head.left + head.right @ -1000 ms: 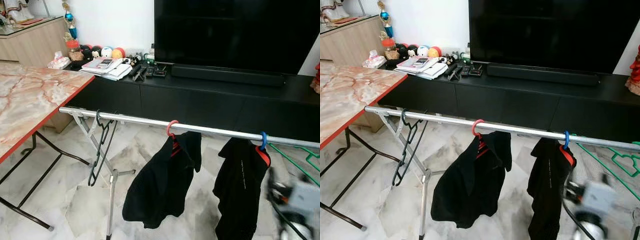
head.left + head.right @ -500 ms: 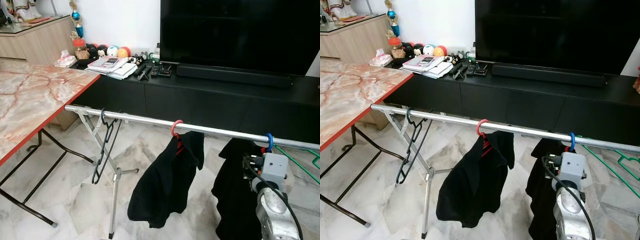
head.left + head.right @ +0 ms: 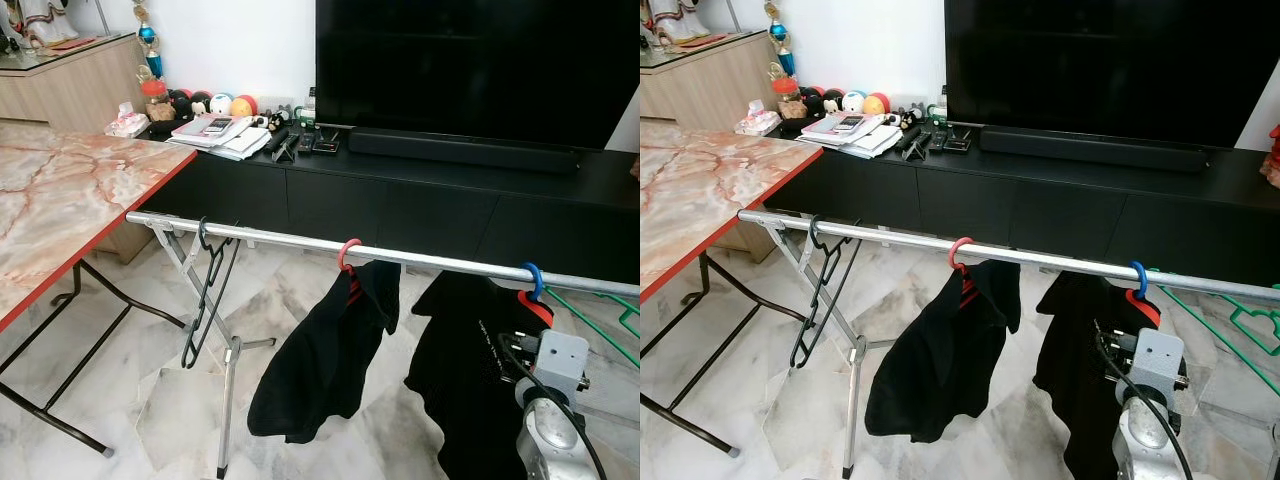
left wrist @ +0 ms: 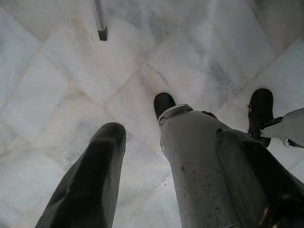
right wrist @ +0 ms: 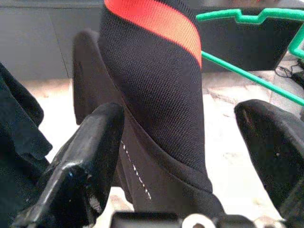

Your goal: Hang hanger

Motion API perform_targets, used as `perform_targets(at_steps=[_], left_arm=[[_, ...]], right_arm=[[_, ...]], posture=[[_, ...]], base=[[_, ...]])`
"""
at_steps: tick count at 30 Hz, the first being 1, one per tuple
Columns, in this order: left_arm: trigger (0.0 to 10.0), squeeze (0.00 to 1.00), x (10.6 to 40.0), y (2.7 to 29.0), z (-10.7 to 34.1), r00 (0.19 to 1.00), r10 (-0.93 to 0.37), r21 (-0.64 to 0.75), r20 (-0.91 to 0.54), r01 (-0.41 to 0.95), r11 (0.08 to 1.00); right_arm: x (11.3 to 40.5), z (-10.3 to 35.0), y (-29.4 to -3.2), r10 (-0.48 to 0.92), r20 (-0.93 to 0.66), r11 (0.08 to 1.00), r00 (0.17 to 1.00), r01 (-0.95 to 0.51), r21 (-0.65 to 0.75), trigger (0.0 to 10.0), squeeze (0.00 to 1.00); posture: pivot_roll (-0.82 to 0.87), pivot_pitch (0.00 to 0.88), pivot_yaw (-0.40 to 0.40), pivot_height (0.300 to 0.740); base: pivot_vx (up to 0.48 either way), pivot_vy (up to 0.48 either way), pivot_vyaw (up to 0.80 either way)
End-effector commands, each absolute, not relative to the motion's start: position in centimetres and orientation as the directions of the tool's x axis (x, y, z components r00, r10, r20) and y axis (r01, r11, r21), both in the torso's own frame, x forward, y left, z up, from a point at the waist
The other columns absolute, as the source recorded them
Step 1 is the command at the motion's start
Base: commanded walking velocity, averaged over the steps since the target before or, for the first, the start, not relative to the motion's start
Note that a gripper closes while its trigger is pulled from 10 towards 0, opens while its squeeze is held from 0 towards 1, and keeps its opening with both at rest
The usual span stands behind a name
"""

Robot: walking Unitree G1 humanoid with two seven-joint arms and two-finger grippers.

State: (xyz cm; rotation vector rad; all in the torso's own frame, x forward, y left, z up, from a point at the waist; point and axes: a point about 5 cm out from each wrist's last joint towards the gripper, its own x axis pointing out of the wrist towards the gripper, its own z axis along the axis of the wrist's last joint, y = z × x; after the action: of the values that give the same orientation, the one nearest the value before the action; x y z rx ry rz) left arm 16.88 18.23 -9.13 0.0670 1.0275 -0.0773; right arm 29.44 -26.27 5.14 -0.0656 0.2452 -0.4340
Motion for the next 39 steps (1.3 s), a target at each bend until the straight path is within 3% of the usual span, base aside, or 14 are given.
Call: perform_targets(at_steps=[1,6,8,11,31,32,39], left_arm=[[10.0,0.0,16.5,18.4,-9.3,0.496,-0.031,0.032,-0.868,0.118,0.992],[10.0,0.0,16.6,18.4,-9.3,0.496,-0.033,0.033,-0.868,0.124,0.992],[10.0,0.0,16.6,18.4,-9.2,0.496,-0.033,0.035,-0.868,0.128,0.991],[10.0,0.0,16.7,18.4,-9.2,0.497,-0.034,0.037,-0.867,0.132,0.991],[10.0,0.0,16.7,18.4,-9.2,0.494,-0.039,0.036,-0.868,0.141,0.989],[10.0,0.0,16.6,18.4,-9.2,0.493,-0.04,0.035,-0.869,0.143,0.989],[10.0,0.0,16.6,18.5,-9.2,0.491,-0.042,0.035,-0.87,0.147,0.989]], right_arm=[[30.0,5.5,-26.9,-0.425,-0.237,0.905,0.874,0.414,-0.098,10.0,0.0],[31.3,6.0,-27.2,-0.38,-0.297,0.924,0.876,0.377,-0.069,10.0,0.0],[32.4,6.1,-26.0,-0.271,-0.33,0.957,0.905,0.29,0.011,10.0,0.0],[33.0,6.2,-25.1,-0.186,-0.359,0.981,0.915,0.193,-0.018,10.0,0.0],[33.3,5.6,-25.0,-0.204,-0.44,0.975,0.875,0.223,-0.008,10.0,0.0],[33.3,5.8,-25.2,-0.219,-0.428,0.97,0.877,0.243,0.001,0.0,0.0],[33.3,5.8,-25.3,-0.243,-0.415,0.962,0.877,0.273,0.012,0.0,0.0]], posture=[[0.06,0.032,0.012,0.74],[0.06,0.03,0.012,0.74],[0.07,0.03,0.012,0.74],[0.07,0.029,0.011,0.74],[0.08,0.033,0.012,0.74],[0.08,0.035,0.011,0.74],[0.08,0.036,0.011,0.74]], base=[[0.0,0.0,0.0],[0.0,0.0,0.0],[0.0,0.0,0.0],[0.0,0.0,0.0],[0.0,0.0,0.0],[0.0,0.0,0.0],[0.0,0.0,0.0]])
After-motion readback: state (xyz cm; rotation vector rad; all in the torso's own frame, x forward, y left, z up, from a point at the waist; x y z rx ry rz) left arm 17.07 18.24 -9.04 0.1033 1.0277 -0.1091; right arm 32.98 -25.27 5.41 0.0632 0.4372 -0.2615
